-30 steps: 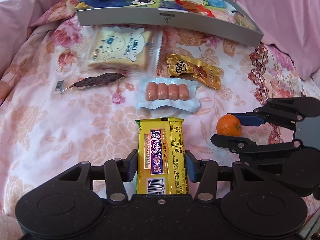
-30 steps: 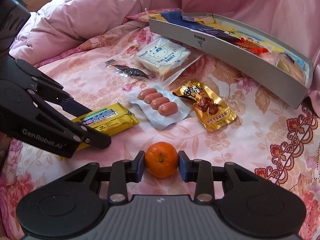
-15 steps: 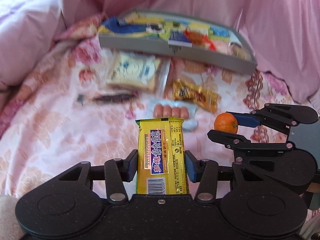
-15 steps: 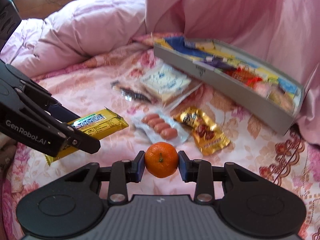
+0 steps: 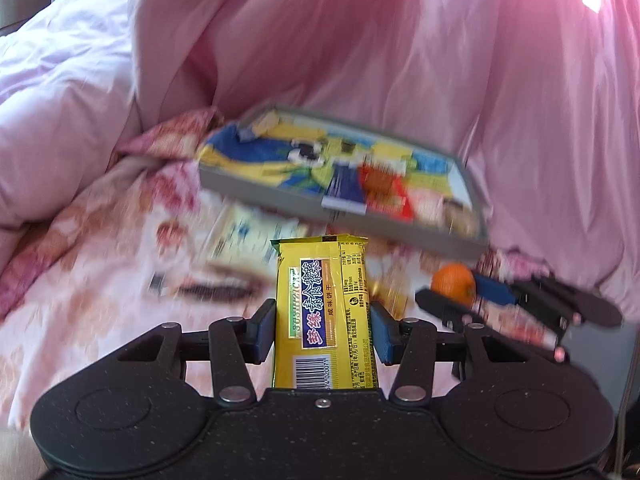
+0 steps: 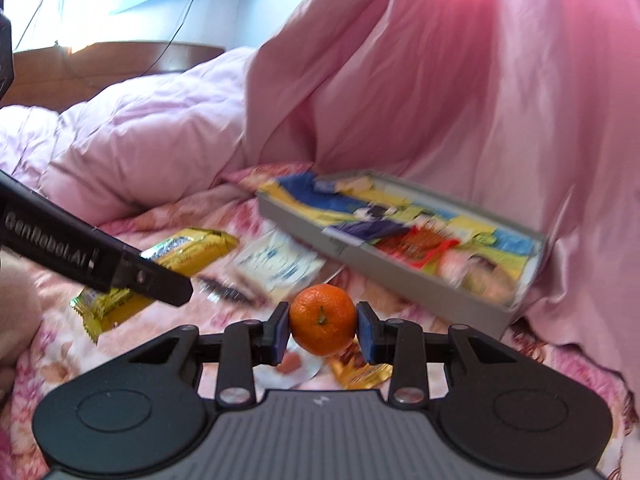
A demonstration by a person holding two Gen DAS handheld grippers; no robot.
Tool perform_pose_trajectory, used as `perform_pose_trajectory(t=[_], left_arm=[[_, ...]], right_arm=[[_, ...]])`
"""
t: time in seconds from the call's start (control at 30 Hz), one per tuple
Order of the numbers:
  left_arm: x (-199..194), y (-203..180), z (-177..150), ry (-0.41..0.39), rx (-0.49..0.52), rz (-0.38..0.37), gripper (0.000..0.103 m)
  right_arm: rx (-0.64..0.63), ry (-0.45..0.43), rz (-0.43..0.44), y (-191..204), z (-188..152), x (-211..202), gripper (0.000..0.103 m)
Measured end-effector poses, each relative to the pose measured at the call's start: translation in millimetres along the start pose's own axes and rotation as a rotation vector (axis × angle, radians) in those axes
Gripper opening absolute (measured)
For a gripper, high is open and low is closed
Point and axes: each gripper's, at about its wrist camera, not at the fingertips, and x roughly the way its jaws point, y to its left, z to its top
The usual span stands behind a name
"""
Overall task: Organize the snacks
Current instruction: 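Carry wafer bar in left tool while right tool carries mandarin into tray, then open both tools over the tray and withdraw them toward the remaining snacks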
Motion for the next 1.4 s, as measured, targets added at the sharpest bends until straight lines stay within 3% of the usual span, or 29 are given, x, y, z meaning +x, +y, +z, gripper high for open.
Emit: perform_pose_trajectory(t=[0.23,0.47,0.73,1.03,1.4], left_arm=[[26.9,-12.8,51.5,-0.068,0.002,-0.023,0.05],[65.4,-17.4,98.4,-0.125,-0.026,-0.01,0.05],[118.4,-29.8,141.4,-0.178,-0.063,-0.008,0.05],[178.5,-44.1,138.8,-0.096,-0.054,-0.006,0.05],[199.7,-49.2,122.1,-0.049,-0.044,0.0,0.05]], right_arm=[[0.058,-0.078,-0.052,-18.9,8.7,1.2,0.039],[0.111,-0.157,-0.11,-41.9,30.7,29.0,0.039],[0.158,-0.15,-0.15,-66.5,31.8,66.3,0.039],[0.123,-0.072,-0.145,-68.6,18.3,93.5,0.039],[0.13,-0.036,-0.156,-72.9,18.4,100.0,0.04]])
